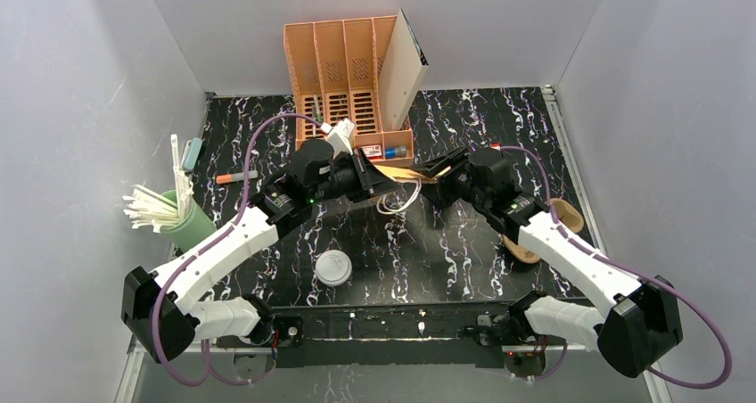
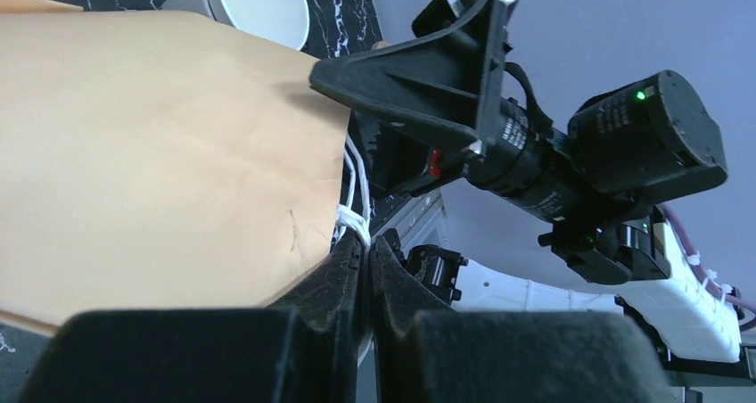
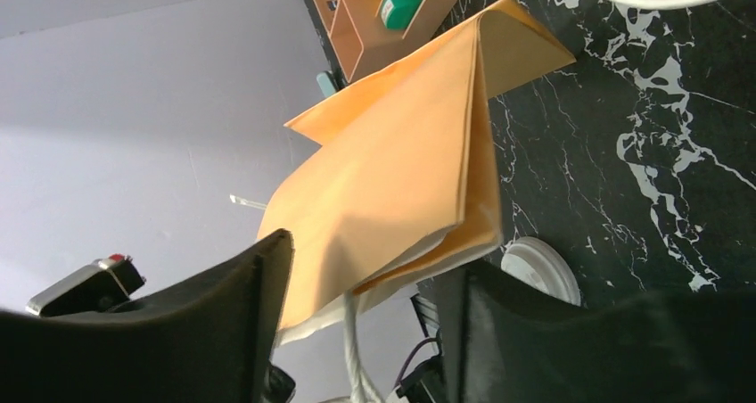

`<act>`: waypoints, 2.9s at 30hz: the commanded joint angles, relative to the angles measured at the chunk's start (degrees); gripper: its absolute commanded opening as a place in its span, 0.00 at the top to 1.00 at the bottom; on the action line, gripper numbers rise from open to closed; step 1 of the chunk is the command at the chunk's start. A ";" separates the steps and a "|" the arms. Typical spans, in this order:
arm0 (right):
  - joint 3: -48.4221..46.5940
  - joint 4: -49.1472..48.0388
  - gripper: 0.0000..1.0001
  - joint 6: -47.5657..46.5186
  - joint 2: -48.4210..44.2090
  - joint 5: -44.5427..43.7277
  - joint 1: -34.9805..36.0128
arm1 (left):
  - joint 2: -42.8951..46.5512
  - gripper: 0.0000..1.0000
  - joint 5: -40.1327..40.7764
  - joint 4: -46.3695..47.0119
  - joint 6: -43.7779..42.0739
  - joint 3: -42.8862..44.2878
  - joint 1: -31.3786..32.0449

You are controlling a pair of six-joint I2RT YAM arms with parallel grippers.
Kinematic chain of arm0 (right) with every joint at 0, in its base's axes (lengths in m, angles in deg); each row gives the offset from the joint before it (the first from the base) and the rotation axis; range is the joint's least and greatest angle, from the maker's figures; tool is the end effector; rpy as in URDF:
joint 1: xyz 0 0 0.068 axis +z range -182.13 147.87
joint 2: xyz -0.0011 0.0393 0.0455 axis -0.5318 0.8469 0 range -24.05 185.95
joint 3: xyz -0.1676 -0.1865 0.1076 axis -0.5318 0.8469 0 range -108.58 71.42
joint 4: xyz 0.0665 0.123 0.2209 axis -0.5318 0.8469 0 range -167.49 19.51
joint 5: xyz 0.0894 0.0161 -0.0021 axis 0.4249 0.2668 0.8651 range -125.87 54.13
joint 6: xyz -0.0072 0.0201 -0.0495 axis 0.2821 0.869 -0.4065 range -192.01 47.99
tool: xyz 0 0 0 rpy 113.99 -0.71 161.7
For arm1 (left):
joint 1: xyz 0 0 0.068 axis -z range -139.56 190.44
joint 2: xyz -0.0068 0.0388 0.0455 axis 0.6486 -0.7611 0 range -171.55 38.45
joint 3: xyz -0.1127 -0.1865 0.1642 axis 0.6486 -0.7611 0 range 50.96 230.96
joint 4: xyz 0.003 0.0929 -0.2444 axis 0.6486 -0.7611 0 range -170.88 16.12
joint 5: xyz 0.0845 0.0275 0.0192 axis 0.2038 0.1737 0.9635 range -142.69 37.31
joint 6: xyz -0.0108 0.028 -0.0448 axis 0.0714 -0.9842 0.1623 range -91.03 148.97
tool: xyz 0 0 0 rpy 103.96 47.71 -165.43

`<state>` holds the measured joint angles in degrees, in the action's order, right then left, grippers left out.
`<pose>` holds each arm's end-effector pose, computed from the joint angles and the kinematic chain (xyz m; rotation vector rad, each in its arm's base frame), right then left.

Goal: Pack the takeout coffee
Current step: Open the takeout bag at the center of the board.

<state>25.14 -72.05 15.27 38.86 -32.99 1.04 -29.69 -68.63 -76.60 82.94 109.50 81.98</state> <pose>0.2109 0.1399 0.2948 0.9880 2.0179 1.3417 0.2024 -0.1924 0.3538 0.0077 2.0228 -1.3874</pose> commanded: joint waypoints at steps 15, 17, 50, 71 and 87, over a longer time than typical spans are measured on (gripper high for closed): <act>-9.23 1.17 0.99 -24.75 3.93 3.13 0.32 | 4.63 0.07 9.82 -39.43 -28.06 23.70 0.45; -9.20 2.74 0.99 -28.83 4.08 6.34 0.32 | 2.68 0.10 10.43 -41.01 -30.14 23.95 0.44; -9.92 15.28 0.99 -44.68 2.05 13.28 0.32 | -13.31 0.42 30.18 -18.69 -34.27 -1.66 0.11; -15.76 23.93 0.66 -51.63 2.02 1.18 0.30 | -12.46 1.00 25.26 -16.34 -28.20 -5.47 -10.74; -25.01 32.82 0.09 -55.72 -2.32 3.66 0.21 | -5.85 1.00 19.05 -10.80 -23.92 -9.87 -13.06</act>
<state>4.64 -41.08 -38.28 38.76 -31.01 1.35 -38.11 -48.98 -87.50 58.27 100.06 69.04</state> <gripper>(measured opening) 0.916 0.009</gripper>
